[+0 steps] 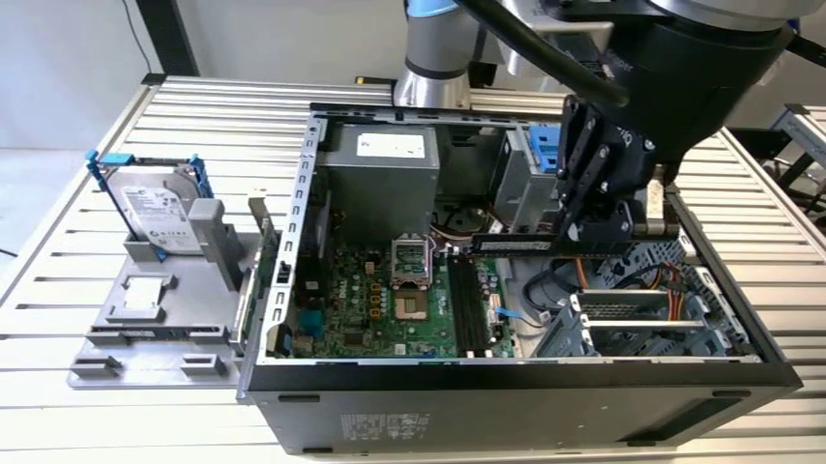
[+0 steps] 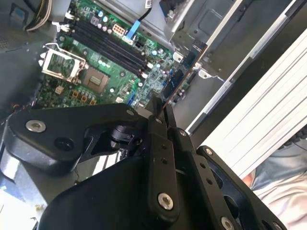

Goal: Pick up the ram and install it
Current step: 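Pick up the ram and move it above insertion slot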

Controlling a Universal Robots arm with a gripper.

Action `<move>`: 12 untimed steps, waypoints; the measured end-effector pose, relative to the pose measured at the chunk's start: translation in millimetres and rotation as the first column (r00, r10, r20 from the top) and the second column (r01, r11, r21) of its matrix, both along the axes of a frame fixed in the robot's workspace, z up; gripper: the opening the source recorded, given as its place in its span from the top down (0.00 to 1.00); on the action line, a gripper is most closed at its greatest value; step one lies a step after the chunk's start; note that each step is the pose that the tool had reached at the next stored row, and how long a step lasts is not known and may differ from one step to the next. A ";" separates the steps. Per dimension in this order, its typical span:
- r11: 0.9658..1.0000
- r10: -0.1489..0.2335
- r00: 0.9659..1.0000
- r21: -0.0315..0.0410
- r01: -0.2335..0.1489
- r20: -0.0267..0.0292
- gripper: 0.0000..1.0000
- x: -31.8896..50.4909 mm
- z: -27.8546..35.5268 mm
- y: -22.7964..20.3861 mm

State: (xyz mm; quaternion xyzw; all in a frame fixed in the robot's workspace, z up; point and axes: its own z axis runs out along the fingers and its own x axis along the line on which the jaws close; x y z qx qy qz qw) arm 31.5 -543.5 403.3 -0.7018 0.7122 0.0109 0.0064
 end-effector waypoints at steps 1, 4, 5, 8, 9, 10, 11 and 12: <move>1.000 -0.001 1.000 0.000 0.001 0.000 1.00 1.2 0.0 1.4; 1.000 -0.004 1.000 -0.001 0.004 0.000 1.00 2.9 -0.1 7.5; 1.000 -0.005 1.000 -0.001 0.005 0.000 1.00 3.4 -0.1 9.5; 1.000 -0.008 1.000 -0.001 0.008 0.000 1.00 4.9 -0.2 15.9; 1.000 -0.009 1.000 -0.001 0.009 0.000 1.00 5.4 -0.2 18.0; 1.000 -0.009 1.000 -0.002 0.009 0.000 1.00 5.9 -0.2 20.3; 1.000 -0.010 1.000 -0.002 0.010 0.000 1.00 6.4 -0.2 22.6; 1.000 -0.010 1.000 -0.002 0.010 0.000 1.00 6.8 -0.2 25.0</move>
